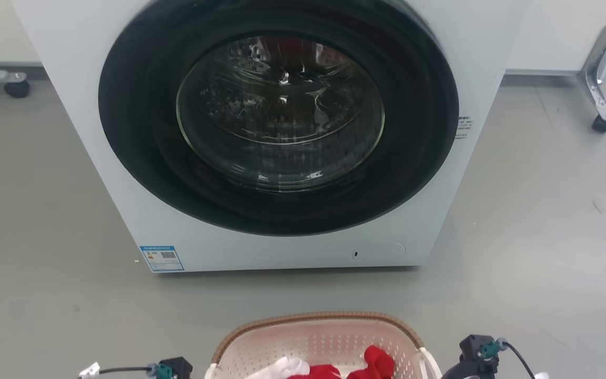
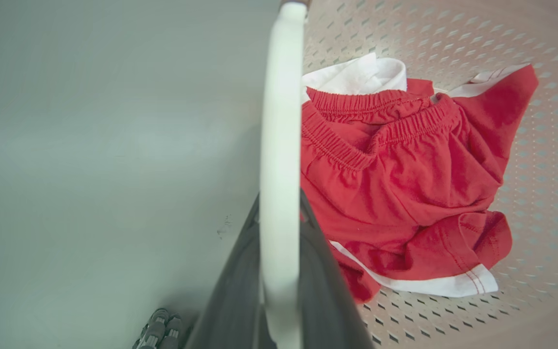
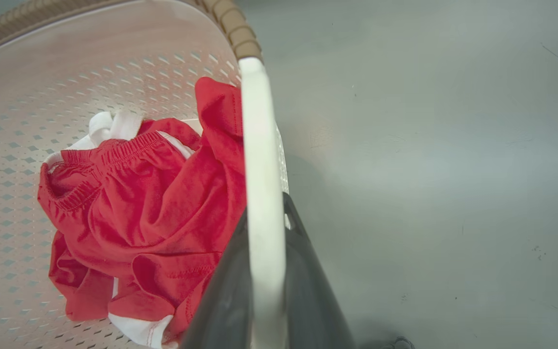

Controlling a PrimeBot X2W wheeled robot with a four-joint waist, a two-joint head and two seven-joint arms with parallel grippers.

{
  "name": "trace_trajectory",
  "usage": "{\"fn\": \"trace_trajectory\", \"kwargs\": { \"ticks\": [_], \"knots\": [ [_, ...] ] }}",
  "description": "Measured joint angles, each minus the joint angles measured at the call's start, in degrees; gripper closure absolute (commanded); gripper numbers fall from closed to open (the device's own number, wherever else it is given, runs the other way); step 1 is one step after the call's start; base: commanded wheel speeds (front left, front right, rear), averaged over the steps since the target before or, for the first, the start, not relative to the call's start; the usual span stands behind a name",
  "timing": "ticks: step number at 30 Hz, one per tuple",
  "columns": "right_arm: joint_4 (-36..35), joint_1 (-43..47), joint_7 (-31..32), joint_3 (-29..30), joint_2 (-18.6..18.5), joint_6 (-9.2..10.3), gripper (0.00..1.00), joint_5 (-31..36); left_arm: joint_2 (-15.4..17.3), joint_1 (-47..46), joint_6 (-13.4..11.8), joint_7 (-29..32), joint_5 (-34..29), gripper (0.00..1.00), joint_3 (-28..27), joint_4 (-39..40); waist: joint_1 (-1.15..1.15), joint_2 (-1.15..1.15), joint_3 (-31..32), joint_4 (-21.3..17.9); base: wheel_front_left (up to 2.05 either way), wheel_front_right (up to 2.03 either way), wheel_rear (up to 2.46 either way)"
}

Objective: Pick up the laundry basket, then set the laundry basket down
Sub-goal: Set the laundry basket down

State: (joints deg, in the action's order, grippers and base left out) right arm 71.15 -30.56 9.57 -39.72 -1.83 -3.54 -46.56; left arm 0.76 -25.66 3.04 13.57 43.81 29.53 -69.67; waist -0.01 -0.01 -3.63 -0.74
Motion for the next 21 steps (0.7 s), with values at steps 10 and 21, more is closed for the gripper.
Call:
{"fn": "trace_trajectory", "kwargs": {
  "ticks": [10,21],
  "knots": [
    [-0.5,-4.4,-1.0,-0.2,-0.3,0.53,1.0,0.0,0.2,-4.2,-0.3,-1.2,0.0,1.0,0.0,0.2,0.0,0.0,-4.5,-0.2,0.0,0.0,0.0],
    [-1.1,-10.3,-3.2,-0.4,-0.4,1.12,1.0,0.3,0.6,-9.2,-0.5,-4.1,-0.1,1.0,-0.1,0.3,-0.01,0.0,-11.3,-0.4,0.0,0.0,0.0]
  ]
}}
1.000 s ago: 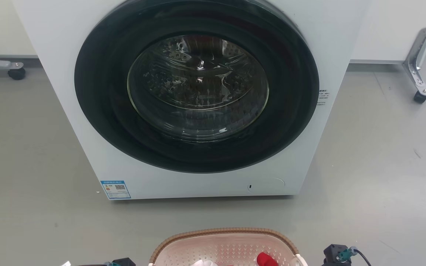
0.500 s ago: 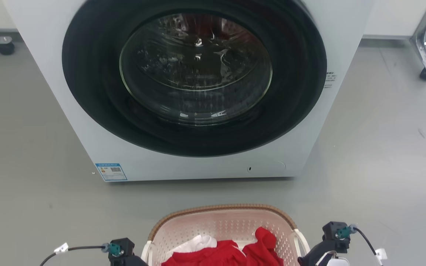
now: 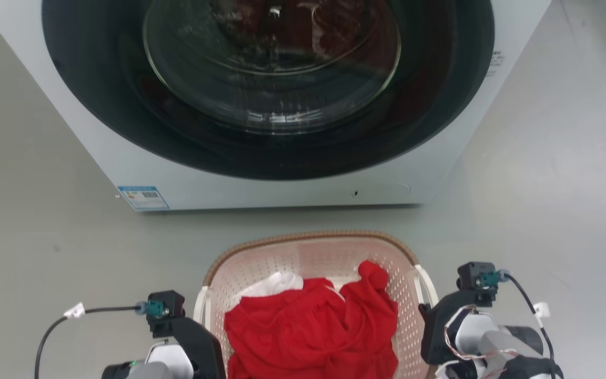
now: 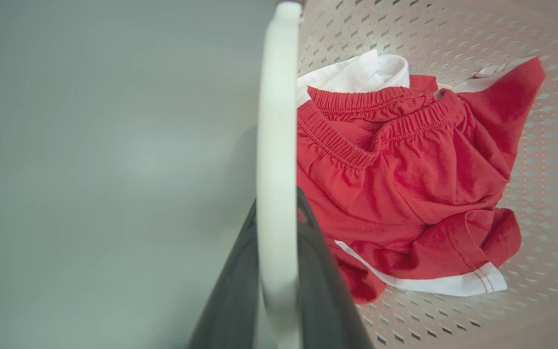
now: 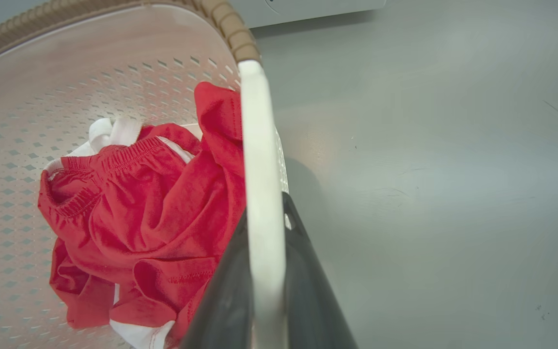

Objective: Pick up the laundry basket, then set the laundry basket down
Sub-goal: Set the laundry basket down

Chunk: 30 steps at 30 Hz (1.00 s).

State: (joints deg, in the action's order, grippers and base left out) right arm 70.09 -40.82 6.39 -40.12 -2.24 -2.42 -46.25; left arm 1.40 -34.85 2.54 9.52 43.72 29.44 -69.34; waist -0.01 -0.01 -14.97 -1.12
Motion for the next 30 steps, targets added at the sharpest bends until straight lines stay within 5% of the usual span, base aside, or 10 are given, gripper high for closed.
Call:
{"fn": "trace_trajectory", "kwargs": {
  "ticks": [30],
  "knots": [
    [-1.0,-15.9,-7.9,1.0,-0.9,1.98,1.0,1.8,1.8,-15.8,0.6,-7.4,-2.1,1.0,0.1,1.4,0.0,0.0,-23.6,-0.5,0.0,0.0,0.0]
  ]
}}
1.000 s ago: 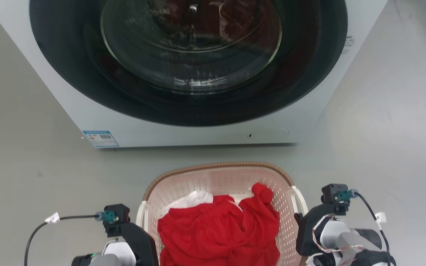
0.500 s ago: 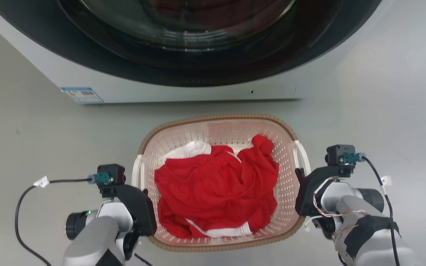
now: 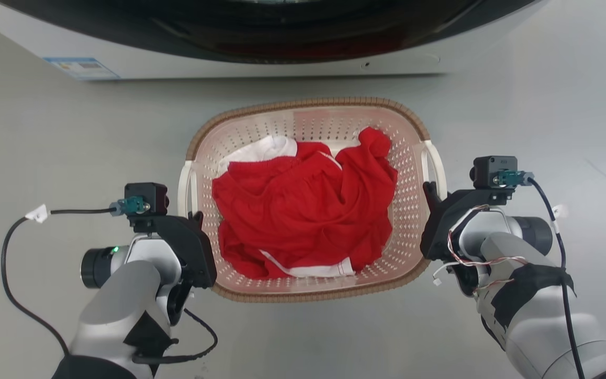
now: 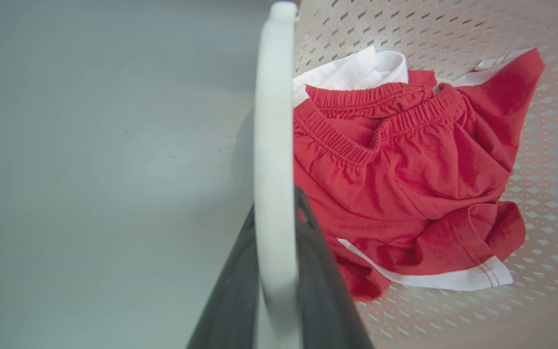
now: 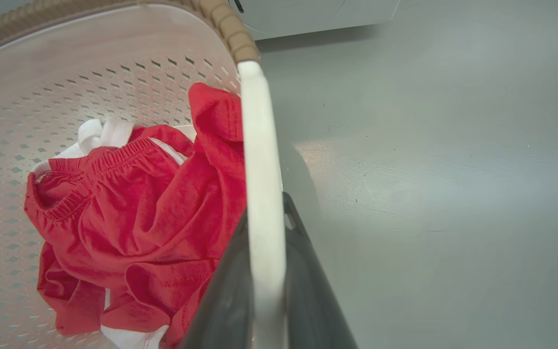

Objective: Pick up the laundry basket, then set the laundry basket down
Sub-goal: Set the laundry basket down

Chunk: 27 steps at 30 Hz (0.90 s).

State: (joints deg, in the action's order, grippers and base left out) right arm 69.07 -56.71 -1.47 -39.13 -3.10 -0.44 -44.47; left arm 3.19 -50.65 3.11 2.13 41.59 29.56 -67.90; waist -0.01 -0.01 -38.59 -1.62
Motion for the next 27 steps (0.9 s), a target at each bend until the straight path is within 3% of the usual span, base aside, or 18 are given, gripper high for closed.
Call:
{"fn": "trace_trajectory", "kwargs": {
  "ticks": [27],
  "knots": [
    [0.2,-6.5,-8.1,1.0,-0.9,0.69,1.0,0.6,0.4,-8.2,0.4,-8.6,-2.5,1.0,0.4,-0.4,0.03,0.03,-13.4,0.7,0.0,0.0,0.0]
  ]
}}
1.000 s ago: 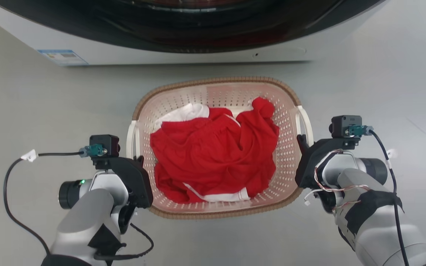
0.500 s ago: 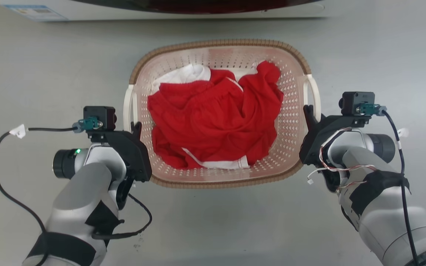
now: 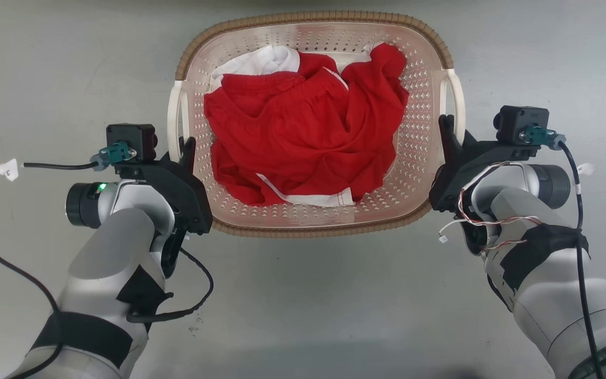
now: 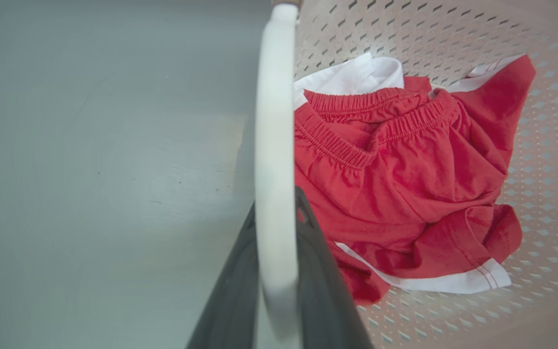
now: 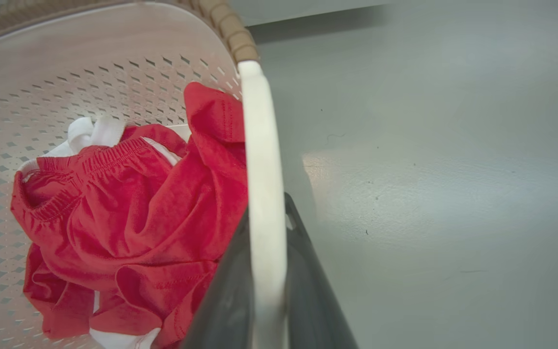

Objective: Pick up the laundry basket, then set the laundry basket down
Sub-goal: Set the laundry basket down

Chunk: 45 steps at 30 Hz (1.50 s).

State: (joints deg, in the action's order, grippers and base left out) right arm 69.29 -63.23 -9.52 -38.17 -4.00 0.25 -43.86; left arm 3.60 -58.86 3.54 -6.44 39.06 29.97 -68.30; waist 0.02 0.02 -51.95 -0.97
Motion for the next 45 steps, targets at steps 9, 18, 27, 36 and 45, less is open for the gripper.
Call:
{"fn": "trace_trajectory", "kwargs": {
  "ticks": [9,18,27,36,45],
  "knots": [
    [1.2,-0.8,-1.2,0.3,-1.1,0.34,0.0,0.0,0.2,-0.9,0.0,-2.3,-0.1,0.24,0.0,-1.5,-0.01,-0.01,-0.2,0.3,0.0,0.0,0.0],
    [2.2,-0.2,-1.2,-0.2,-0.8,0.58,0.0,0.0,0.2,-0.7,0.0,-3.7,-0.1,0.0,-0.2,-2.9,-0.02,-0.02,1.8,0.6,0.0,0.0,0.0],
    [2.8,1.4,-1.7,-0.8,-0.5,0.33,0.0,0.0,-0.2,1.0,0.5,-4.3,0.2,0.0,-0.2,-3.9,-0.02,-0.02,5.7,0.7,0.0,0.0,0.0],
    [3.4,4.7,-1.8,-1.2,-0.2,-0.35,0.0,0.0,-0.5,4.1,1.1,-4.6,0.6,0.0,0.0,-4.4,-0.02,-0.02,11.5,0.8,0.0,0.0,0.0],
    [3.7,9.3,-3.0,-1.8,0.0,-1.63,0.0,0.0,-0.7,8.2,1.6,-6.0,0.6,0.0,0.3,-4.9,-0.01,-0.02,19.3,0.9,0.0,0.0,0.0]
  ]
}}
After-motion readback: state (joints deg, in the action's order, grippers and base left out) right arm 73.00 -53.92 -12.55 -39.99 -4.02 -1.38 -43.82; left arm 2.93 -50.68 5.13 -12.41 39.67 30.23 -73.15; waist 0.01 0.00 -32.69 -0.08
